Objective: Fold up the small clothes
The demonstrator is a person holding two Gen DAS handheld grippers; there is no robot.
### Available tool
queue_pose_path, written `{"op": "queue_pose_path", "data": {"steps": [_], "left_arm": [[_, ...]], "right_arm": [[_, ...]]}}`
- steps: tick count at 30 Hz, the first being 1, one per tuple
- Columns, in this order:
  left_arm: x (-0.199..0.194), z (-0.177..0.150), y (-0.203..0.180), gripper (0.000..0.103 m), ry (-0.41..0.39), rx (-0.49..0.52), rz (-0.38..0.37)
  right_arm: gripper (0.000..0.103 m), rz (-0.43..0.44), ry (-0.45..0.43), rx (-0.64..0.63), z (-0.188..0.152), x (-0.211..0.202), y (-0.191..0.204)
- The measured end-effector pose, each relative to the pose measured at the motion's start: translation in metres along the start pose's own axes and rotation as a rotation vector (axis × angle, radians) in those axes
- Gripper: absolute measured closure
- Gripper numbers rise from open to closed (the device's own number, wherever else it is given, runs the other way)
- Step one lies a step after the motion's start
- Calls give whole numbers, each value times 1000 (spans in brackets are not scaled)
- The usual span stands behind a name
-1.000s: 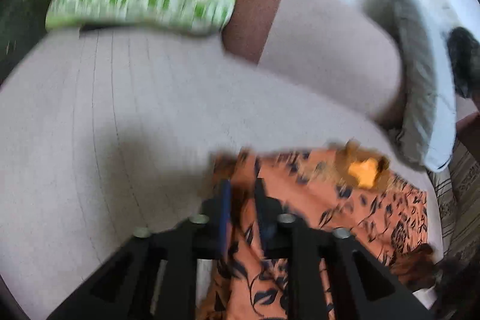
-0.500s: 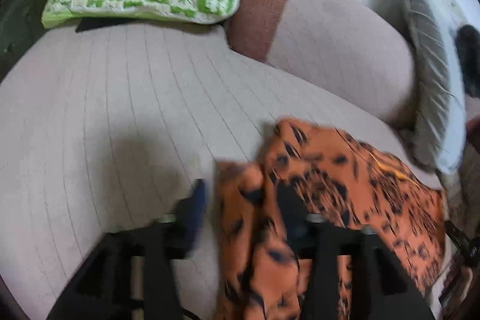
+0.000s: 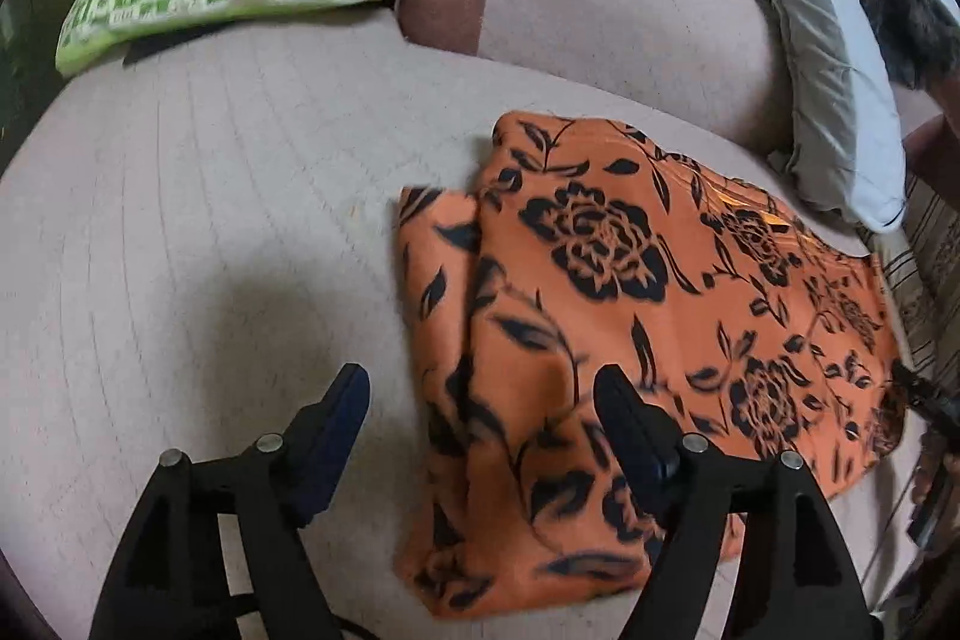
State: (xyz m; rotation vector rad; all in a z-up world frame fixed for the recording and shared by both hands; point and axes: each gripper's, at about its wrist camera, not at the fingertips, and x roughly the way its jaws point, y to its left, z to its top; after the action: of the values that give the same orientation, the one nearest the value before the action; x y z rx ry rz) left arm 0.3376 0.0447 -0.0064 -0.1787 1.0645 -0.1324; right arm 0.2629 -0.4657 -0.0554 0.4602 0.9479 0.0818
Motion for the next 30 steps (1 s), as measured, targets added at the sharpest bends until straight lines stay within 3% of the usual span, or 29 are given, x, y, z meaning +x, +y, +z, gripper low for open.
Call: {"op": "queue_pose_path", "data": {"steps": [4,9,10,11,13,16,19,22,23,25,27,28,30], "left_arm": [[-15,-26,12,25,-12,-1,-73],[-7,-35,7,35,8,36,-115],[-5,-35,7,44,16,30,-111],[-1,-34,7,60,26,22,-113],[-2,-36,7,69,16,12,-104],[-4,-36,3,96,19,30,-88],[-14,-34,0,99,-8,37,-76],[-56,-35,-8,99,-139,36,-48],[-67,-43,-3,99,-164,-6,-47],[-62,-62,8,99,-116,-101,-68],[-33,-89,14,98,-23,-111,1],[-18,-98,17,97,14,-125,0],[-21,-96,18,94,-15,-134,-22]], "right_arm": [[33,-5,-17,-32,-4,-4,1],[33,-6,-8,-58,-20,-13,9],[33,-6,-8,-60,-23,-14,10],[33,-3,-7,-58,-25,-16,10],[33,1,-3,-56,-27,-18,11],[33,-4,-2,-57,-29,-17,11],[33,-4,-1,-51,-30,-16,12],[33,-19,4,-63,-32,-15,13],[33,-20,6,-66,-32,-15,12],[33,-23,6,-59,-34,-14,9],[33,-30,11,-49,-34,-12,6],[33,-37,11,-46,-33,-11,5],[33,-42,7,-43,-32,-13,4]]}}
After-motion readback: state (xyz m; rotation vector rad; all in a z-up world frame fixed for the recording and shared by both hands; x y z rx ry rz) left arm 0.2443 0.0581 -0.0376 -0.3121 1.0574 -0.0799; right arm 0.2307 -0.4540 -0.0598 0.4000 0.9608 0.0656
